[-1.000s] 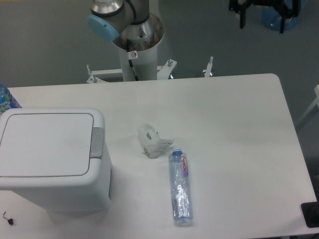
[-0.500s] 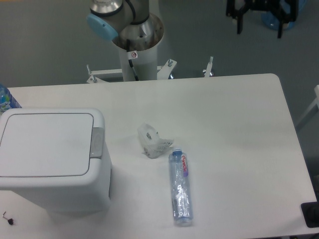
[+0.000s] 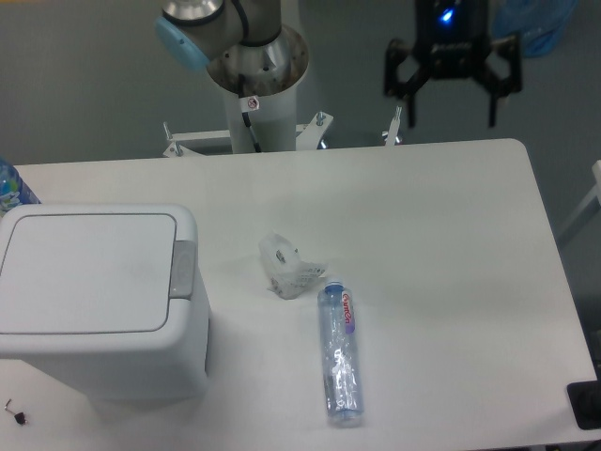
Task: Open the trash can
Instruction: 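Move the gripper down toward the trash can lid's edge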
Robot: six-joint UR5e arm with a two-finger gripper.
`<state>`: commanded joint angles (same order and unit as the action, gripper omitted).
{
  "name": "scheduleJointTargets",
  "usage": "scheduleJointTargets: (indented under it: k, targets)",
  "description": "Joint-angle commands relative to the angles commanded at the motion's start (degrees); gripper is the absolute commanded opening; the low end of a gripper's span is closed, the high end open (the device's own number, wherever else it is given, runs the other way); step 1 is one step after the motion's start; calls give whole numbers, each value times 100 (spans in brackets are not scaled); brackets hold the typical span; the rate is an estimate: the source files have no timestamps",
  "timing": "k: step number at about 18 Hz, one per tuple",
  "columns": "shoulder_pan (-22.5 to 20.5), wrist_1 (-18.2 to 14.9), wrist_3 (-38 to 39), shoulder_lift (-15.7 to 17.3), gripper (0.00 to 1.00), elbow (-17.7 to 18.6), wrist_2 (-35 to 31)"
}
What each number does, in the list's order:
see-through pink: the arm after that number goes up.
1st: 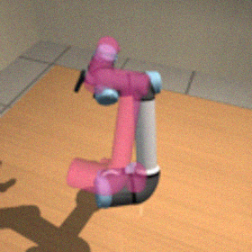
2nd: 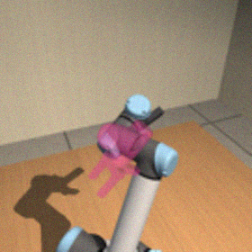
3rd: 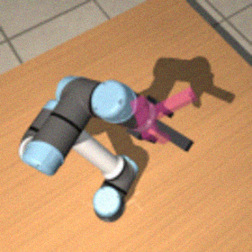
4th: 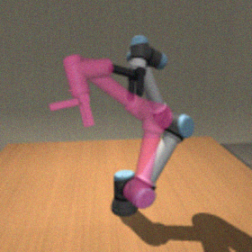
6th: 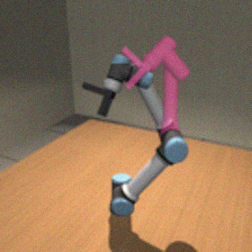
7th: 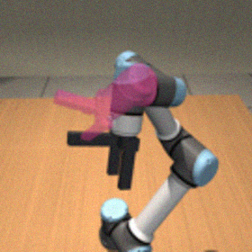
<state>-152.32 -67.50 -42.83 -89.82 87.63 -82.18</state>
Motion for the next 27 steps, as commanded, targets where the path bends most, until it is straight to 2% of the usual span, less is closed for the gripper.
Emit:
scheduleJointTargets:
  k: [5,8,18,23,27]
  targets:
    - [299,194,1143,-53,100,17,771]
    - [361,203,1391,-115,100,17,1291]
    - [1055,220,1558,-439,100,17,1284]
    - [1433,834,1821,-747,100,17,1301]
    - [1530,879,1901,-818,100,0,1327]
